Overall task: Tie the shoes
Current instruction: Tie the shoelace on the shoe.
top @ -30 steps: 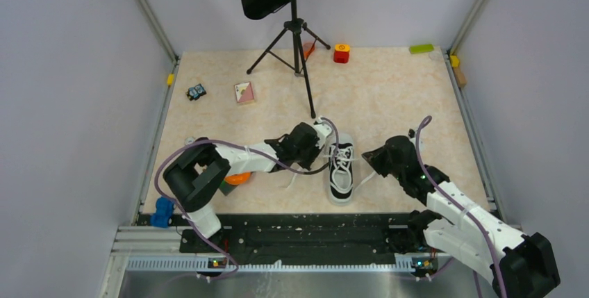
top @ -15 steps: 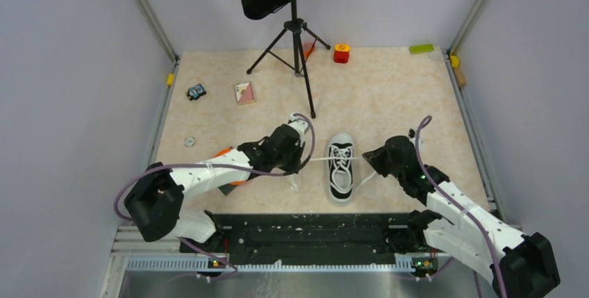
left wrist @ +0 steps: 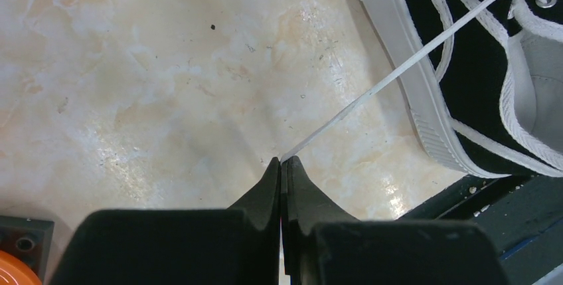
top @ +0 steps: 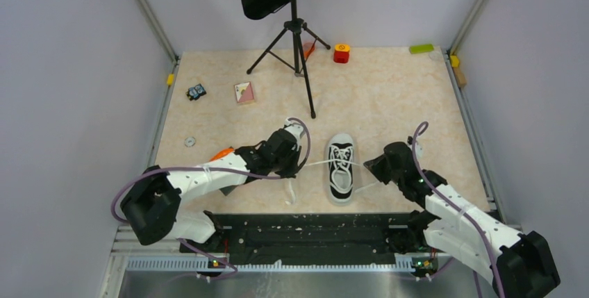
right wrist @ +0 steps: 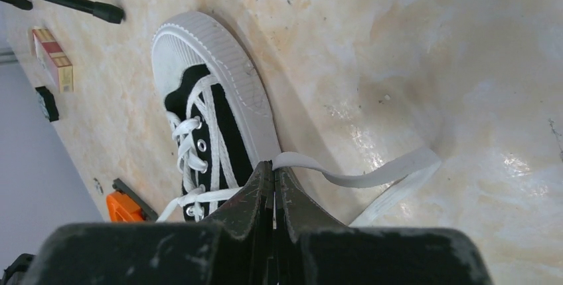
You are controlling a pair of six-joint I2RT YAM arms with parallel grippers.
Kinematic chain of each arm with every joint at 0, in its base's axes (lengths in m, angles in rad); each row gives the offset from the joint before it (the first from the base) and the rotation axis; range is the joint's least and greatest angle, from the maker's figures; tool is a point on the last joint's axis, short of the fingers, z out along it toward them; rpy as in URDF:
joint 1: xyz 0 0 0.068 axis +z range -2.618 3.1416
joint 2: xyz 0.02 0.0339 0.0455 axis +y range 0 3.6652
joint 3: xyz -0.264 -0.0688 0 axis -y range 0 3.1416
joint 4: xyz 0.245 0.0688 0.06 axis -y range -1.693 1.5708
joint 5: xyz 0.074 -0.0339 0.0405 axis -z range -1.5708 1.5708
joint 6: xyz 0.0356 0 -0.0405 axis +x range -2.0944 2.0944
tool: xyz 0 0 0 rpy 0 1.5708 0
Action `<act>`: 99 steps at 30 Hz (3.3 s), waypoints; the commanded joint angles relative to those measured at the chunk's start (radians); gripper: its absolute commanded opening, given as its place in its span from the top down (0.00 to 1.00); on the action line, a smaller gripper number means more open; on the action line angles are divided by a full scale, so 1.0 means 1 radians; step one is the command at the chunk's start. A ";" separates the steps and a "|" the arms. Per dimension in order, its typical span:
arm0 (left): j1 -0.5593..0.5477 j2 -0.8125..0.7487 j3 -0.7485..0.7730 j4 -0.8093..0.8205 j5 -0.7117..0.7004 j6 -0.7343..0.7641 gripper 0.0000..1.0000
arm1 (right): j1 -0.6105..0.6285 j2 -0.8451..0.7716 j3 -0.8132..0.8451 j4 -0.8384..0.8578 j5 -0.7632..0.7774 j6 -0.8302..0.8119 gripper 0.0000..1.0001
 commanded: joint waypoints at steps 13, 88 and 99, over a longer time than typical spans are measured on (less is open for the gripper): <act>0.010 -0.082 0.000 -0.085 -0.047 -0.015 1.00 | -0.010 -0.017 0.070 -0.040 0.040 -0.066 1.00; 0.107 0.062 0.103 -0.002 0.446 -0.071 1.00 | 0.265 0.560 0.416 0.191 -0.439 -1.607 0.57; 0.108 0.097 0.139 -0.031 0.504 -0.042 1.00 | 0.263 0.538 0.407 0.248 -0.438 -1.523 1.00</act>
